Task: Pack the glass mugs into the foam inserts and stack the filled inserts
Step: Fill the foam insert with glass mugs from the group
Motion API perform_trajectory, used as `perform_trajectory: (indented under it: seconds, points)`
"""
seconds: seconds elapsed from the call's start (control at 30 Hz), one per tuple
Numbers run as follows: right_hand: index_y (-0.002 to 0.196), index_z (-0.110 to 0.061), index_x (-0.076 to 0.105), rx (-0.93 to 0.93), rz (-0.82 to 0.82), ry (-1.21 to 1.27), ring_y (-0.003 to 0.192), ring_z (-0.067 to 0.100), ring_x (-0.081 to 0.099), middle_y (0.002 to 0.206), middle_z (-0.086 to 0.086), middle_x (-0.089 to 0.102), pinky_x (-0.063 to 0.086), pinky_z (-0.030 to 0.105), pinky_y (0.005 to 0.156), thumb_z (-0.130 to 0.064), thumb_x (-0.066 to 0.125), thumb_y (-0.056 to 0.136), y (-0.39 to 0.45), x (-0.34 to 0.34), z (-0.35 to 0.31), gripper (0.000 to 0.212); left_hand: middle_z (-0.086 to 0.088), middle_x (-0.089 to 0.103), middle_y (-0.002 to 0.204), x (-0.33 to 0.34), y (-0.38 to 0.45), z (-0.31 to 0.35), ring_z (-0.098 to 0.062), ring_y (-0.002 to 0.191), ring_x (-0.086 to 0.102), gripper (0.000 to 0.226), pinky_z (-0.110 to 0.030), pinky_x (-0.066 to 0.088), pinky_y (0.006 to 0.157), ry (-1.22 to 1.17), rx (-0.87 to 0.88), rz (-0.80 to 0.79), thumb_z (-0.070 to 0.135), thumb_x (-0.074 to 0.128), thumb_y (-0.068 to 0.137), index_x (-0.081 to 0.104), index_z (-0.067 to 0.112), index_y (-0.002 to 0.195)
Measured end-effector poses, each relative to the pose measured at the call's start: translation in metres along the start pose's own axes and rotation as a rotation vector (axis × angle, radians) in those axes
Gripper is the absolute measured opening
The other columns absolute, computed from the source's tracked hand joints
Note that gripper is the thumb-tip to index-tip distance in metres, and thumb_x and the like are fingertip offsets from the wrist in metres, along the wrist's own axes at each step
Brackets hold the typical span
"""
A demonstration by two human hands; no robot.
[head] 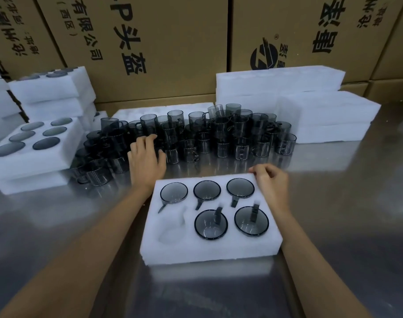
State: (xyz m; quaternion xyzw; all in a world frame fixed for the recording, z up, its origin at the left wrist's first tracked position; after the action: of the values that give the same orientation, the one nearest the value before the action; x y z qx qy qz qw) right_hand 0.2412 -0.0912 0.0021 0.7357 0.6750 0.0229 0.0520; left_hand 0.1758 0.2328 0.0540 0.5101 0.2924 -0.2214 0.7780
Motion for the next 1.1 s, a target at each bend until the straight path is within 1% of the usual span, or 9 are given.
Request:
perform_trajectory:
  seconds: [0.17,0.4,0.47,0.6,0.73,0.8,0.87,0.97,1.1]
  points:
    - [0.082,-0.006,0.072,-0.021,-0.014,-0.012,0.068,0.009,0.057,0.071,-0.002,0.066,0.045,0.024,0.065,-0.009,0.059,0.088,0.008,0.003,0.001,0.014,-0.019,0.054,0.131,0.012,0.032,0.010,-0.037,0.117,0.043,0.051,-0.049,0.037,0.095,0.062,0.062,-0.109,0.030,0.049,0.100,0.038,0.019,0.149]
    - [0.078,-0.012,0.073,-0.037,-0.024,-0.008,0.064,0.001,0.059,0.071,-0.006,0.069,0.047,0.016,0.061,-0.009,0.059,0.087,0.008,0.002,0.000,0.017,-0.007,0.063,0.092,0.007,0.028,0.021,-0.038,0.101,0.052,0.016,-0.044,0.040,0.083,-0.107,0.112,-0.139,0.021,0.053,0.101,0.052,0.008,0.111]
    - [0.076,-0.014,0.073,-0.033,-0.026,0.012,0.063,-0.001,0.059,0.070,-0.008,0.069,0.046,0.012,0.059,-0.008,0.059,0.087,0.006,0.001,-0.003,0.019,0.001,0.056,0.090,-0.001,0.020,0.022,-0.036,0.093,0.054,0.013,-0.038,0.038,0.076,-0.212,0.110,-0.132,0.018,0.055,0.100,0.053,0.007,0.107]
    - [0.084,-0.009,0.074,-0.005,-0.035,0.052,0.078,0.011,0.062,0.082,-0.001,0.071,0.051,0.026,0.075,-0.008,0.059,0.090,-0.001,-0.003,-0.007,0.016,0.004,0.062,0.100,-0.039,-0.003,0.024,-0.022,0.089,0.060,0.007,-0.030,0.042,0.072,-0.457,0.019,-0.025,0.019,0.059,0.098,0.052,0.018,0.099]
    - [0.088,-0.011,0.073,-0.153,-0.079,-0.014,0.081,0.004,0.062,0.086,-0.004,0.071,0.045,0.007,0.070,-0.008,0.061,0.091,-0.016,-0.003,-0.039,0.013,0.034,0.052,0.123,-0.084,-0.039,0.038,-0.009,0.122,0.058,0.022,-0.025,0.054,0.085,-0.645,0.027,0.004,0.023,0.065,0.095,0.052,0.039,0.088]
    - [0.088,-0.017,0.073,-0.260,-0.105,-0.050,0.078,-0.005,0.060,0.087,-0.009,0.071,0.043,0.003,0.069,-0.008,0.062,0.092,-0.030,0.000,-0.067,0.014,0.036,0.049,0.131,-0.101,-0.059,0.045,-0.007,0.133,0.050,0.023,-0.031,0.054,0.096,-0.679,0.069,0.021,0.022,0.068,0.093,0.055,0.041,0.087]
    - [0.090,-0.020,0.072,-0.388,-0.126,-0.084,0.081,-0.006,0.061,0.088,-0.013,0.070,0.044,0.005,0.071,-0.009,0.063,0.092,-0.052,0.008,-0.096,0.015,0.026,0.049,0.139,-0.114,-0.076,0.053,-0.007,0.134,0.048,0.017,-0.036,0.049,0.104,-0.686,0.112,0.021,0.021,0.071,0.091,0.061,0.035,0.090]
    - [0.100,-0.022,0.069,-0.517,-0.279,-0.035,0.092,-0.001,0.064,0.096,-0.015,0.070,0.045,0.008,0.076,-0.015,0.065,0.092,-0.102,0.038,-0.118,0.012,0.016,0.048,0.138,-0.136,-0.093,0.070,-0.001,0.130,0.048,0.019,-0.017,0.041,0.103,-0.627,0.228,0.050,0.021,0.076,0.087,0.063,0.029,0.099]
    - [0.115,-0.030,0.062,-0.465,-0.425,-0.012,0.087,0.017,0.067,0.105,-0.015,0.067,0.057,0.033,0.076,-0.026,0.065,0.094,-0.143,0.069,-0.111,0.021,0.029,0.044,0.130,-0.152,-0.106,0.078,-0.010,0.124,0.052,0.072,-0.020,0.043,0.101,-0.589,0.232,0.044,0.017,0.082,0.080,0.045,0.040,0.137]
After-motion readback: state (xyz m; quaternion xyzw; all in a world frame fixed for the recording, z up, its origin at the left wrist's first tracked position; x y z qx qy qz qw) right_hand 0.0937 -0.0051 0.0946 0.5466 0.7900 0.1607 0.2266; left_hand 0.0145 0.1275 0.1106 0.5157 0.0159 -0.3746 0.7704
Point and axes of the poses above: each hand's wrist, its own y-axis towards the middle knuckle, its own x-axis out of the palm, z = x × y, the point moved 8 cm from there along y, towards the middle knuckle
